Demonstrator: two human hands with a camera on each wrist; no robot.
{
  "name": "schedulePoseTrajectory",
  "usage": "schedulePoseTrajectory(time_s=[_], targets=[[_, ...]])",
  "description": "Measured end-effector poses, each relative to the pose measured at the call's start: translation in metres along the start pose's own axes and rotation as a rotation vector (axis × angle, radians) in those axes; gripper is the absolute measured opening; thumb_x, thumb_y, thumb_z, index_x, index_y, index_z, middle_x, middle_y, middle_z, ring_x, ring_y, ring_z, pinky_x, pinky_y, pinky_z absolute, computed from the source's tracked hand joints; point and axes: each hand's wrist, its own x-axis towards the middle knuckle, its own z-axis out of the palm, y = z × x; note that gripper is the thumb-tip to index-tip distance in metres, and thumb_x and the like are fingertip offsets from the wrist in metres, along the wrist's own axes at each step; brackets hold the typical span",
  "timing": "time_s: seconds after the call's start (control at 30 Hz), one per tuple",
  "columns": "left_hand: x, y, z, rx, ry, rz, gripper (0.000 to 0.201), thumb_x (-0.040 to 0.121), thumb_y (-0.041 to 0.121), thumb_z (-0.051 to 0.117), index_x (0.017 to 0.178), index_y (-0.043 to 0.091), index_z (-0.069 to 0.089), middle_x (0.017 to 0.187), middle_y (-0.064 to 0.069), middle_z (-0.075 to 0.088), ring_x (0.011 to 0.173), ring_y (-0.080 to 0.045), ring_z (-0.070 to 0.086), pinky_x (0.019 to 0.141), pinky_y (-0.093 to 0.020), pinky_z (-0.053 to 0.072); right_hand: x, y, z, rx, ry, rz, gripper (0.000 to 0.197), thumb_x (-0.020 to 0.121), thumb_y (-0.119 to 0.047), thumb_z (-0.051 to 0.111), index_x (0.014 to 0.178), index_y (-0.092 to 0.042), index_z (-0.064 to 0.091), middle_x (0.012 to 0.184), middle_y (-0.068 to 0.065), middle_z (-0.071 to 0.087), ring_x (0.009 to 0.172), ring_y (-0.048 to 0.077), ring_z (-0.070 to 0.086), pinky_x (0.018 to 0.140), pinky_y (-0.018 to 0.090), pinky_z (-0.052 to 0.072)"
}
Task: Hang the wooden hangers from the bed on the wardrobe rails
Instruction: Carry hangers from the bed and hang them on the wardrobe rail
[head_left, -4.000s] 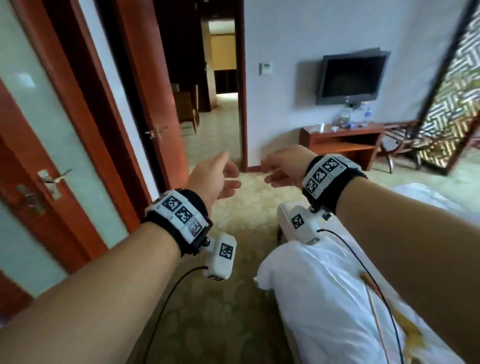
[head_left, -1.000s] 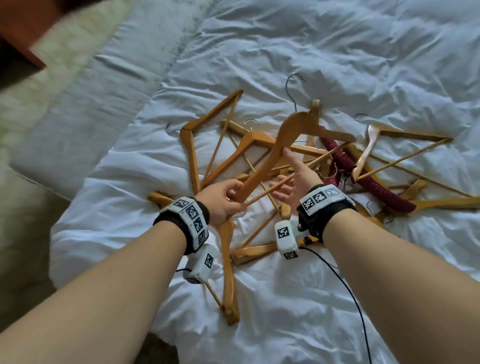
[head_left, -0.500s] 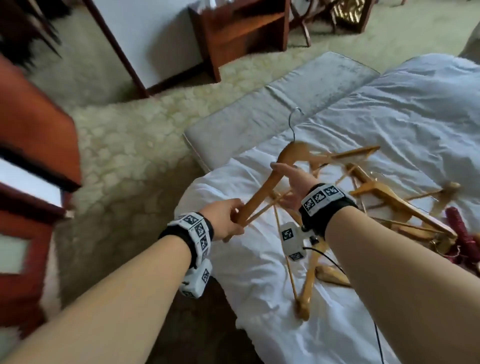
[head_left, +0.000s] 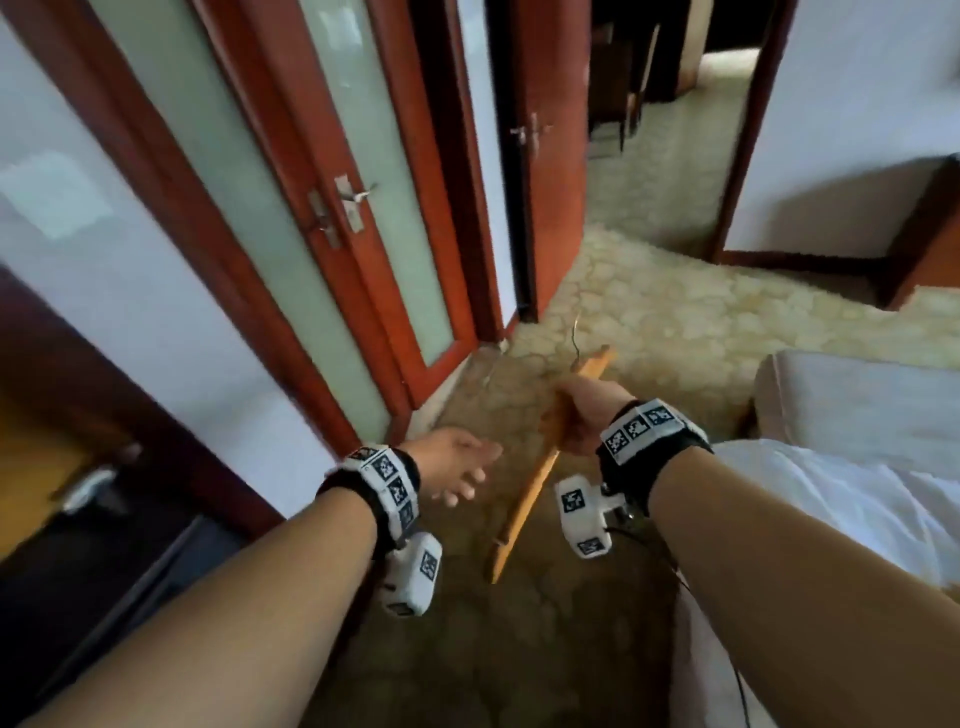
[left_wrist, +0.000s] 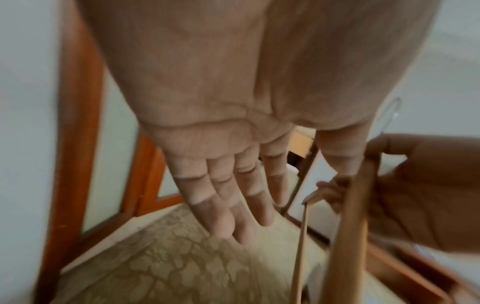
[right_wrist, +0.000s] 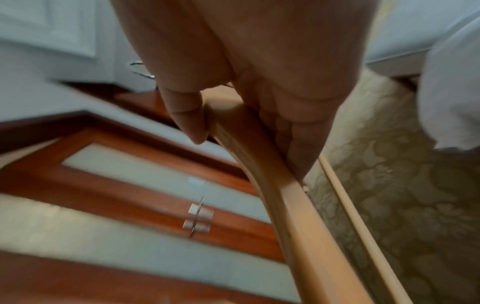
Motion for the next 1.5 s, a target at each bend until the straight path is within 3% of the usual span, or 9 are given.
schedulePoseTrajectory(time_s=[0.2,0.37,0.5,0.67,0.83,1.1,1.17,1.27,1.5], targets=[[-0.106,-0.093,-0.12,-0.403,0.298,0.059,0.046,0.089,0.049,0.069,0.116,0.013,0.063,0.096,-0.005,0.072,0.081,-0.022,0.069,0.072,-0.034,0.053,-0.054,0.026,0.18,-0.375,-0.336,-0.041,0.01,0.071,-0.012,0.071,0.076,-0.004,0.067,0.064,0.013,0.065,0.07,0.031,0.064,0.093,0.057,0.052],[-0.19,-0.149,-0.174,-0.586,0.371,0.089,0.04,0.089,0.046,0.072,0.116,0.018,0.064,0.114,-0.011,0.071,0.095,-0.026,0.071,0.09,-0.041,0.056,-0.126,0.043,0.297,-0.52,-0.581,-0.048,0.021,0.081,-0.013,0.067,0.097,-0.002,0.059,0.08,0.017,0.062,0.068,0.029,0.064,0.08,0.045,0.058],[-0.24,-0.188,-0.202,-0.726,0.383,0.14,0.036,0.088,0.039,0.075,0.119,0.025,0.065,0.106,-0.009,0.075,0.095,-0.028,0.074,0.09,-0.042,0.057,-0.166,0.049,0.36,-0.621,-0.735,-0.119,0.034,0.079,-0.025,0.073,0.1,-0.001,0.067,0.083,0.015,0.07,0.081,0.033,0.065,0.093,0.049,0.052],[-0.27,-0.222,-0.243,-0.913,0.538,0.223,0.069,0.077,0.029,0.086,0.137,0.029,0.051,0.12,-0.015,0.071,0.107,-0.035,0.07,0.099,-0.05,0.054,-0.19,0.041,0.419,-0.791,-0.896,-0.146,0.057,0.085,-0.052,0.067,0.113,-0.003,0.065,0.095,0.012,0.065,0.086,0.03,0.065,0.074,0.042,0.057],[-0.287,-0.236,-0.291,-0.961,0.728,0.292,0.064,0.079,0.034,0.084,0.135,0.024,0.056,0.107,-0.008,0.075,0.099,-0.026,0.073,0.084,-0.037,0.057,-0.193,0.018,0.487,-0.816,-1.007,-0.182,0.054,0.083,-0.052,0.068,0.107,-0.004,0.064,0.085,0.012,0.064,0.081,0.034,0.066,0.089,0.058,0.053],[-0.331,-0.209,-0.375,-0.984,1.109,0.344,0.04,0.087,0.037,0.076,0.116,0.012,0.064,0.094,-0.011,0.07,0.086,-0.027,0.068,0.08,-0.04,0.055,-0.201,-0.037,0.579,-0.669,-1.298,-0.33,0.032,0.091,-0.019,0.065,0.118,-0.002,0.061,0.096,0.017,0.064,0.092,0.037,0.066,0.093,0.056,0.052],[-0.347,-0.202,-0.396,-0.979,1.206,0.344,0.03,0.091,0.038,0.071,0.108,0.014,0.064,0.089,-0.011,0.069,0.079,-0.025,0.067,0.073,-0.037,0.054,-0.206,-0.051,0.604,-0.653,-1.389,-0.333,0.036,0.089,-0.016,0.066,0.122,-0.004,0.06,0.107,0.021,0.065,0.102,0.042,0.067,0.091,0.06,0.052],[-0.373,-0.195,-0.421,-0.967,1.351,0.311,0.029,0.093,0.041,0.068,0.104,0.014,0.066,0.091,-0.012,0.068,0.083,-0.027,0.067,0.08,-0.039,0.056,-0.218,-0.064,0.637,-0.677,-1.504,-0.348,0.035,0.09,-0.016,0.065,0.124,-0.009,0.06,0.118,0.02,0.066,0.1,0.039,0.067,0.078,0.048,0.058],[-0.43,-0.194,-0.476,-0.941,1.528,0.271,0.033,0.093,0.041,0.069,0.106,0.011,0.067,0.103,-0.015,0.073,0.098,-0.032,0.073,0.086,-0.043,0.06,-0.255,-0.086,0.705,-0.646,-1.666,-0.483,0.027,0.094,-0.007,0.059,0.121,-0.006,0.057,0.084,0.007,0.072,0.076,0.024,0.071,0.071,0.04,0.058]])
